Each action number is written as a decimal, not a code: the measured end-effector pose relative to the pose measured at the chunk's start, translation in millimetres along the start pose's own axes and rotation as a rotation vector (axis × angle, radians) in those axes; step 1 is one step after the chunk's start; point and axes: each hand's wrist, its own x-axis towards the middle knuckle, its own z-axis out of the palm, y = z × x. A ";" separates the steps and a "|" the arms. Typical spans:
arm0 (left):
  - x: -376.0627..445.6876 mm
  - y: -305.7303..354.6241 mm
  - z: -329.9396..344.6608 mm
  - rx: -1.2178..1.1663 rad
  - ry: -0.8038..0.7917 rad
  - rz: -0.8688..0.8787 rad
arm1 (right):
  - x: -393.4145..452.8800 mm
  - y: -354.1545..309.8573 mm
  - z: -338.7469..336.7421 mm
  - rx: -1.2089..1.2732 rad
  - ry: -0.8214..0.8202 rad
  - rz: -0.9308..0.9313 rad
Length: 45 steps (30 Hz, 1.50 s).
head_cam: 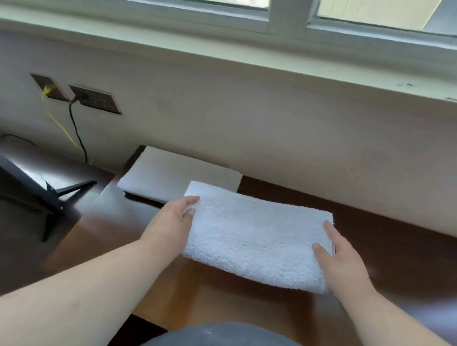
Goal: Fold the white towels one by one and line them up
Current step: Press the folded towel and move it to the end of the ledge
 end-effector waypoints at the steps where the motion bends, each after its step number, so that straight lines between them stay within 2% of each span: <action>1: 14.2 -8.6 -20.2 0.013 -0.003 0.029 | 2.7 -14.0 19.6 0.020 0.008 -0.007; 7: 90.2 -48.8 -114.0 0.096 -0.021 0.135 | 26.2 -95.1 115.3 0.029 0.006 0.060; 13: 155.7 -81.3 -153.2 0.207 -0.043 0.154 | 64.9 -143.8 181.1 -0.068 -0.038 0.025; 20: 224.2 -113.0 -149.9 0.285 -0.113 0.120 | 112.2 -153.5 222.7 -0.143 -0.075 0.037; 26: 247.6 -130.2 -124.7 0.421 -0.270 -0.022 | 124.0 -139.8 235.0 -0.314 -0.238 0.203; 29: 249.8 -138.2 -120.2 0.415 -0.290 -0.063 | 123.1 -133.9 237.5 -0.354 -0.220 0.204; 35: 249.7 -146.8 -120.4 0.430 -0.249 0.009 | 112.9 -133.7 234.2 -0.284 -0.062 0.155; 39: 251.2 -146.8 -122.3 0.509 -0.338 -0.019 | 100.6 -127.5 236.5 -0.310 -0.117 0.219; 41: 245.4 -141.1 -123.8 0.687 -0.311 0.059 | 96.0 -127.5 236.2 -0.372 -0.107 0.255; 43: 236.6 -134.4 -118.3 0.819 -0.235 0.285 | 95.1 -131.1 239.0 -0.547 -0.034 0.127; 45: 227.9 -125.9 -104.7 0.838 -0.266 0.464 | 97.7 -138.9 247.5 -0.700 -0.021 -0.046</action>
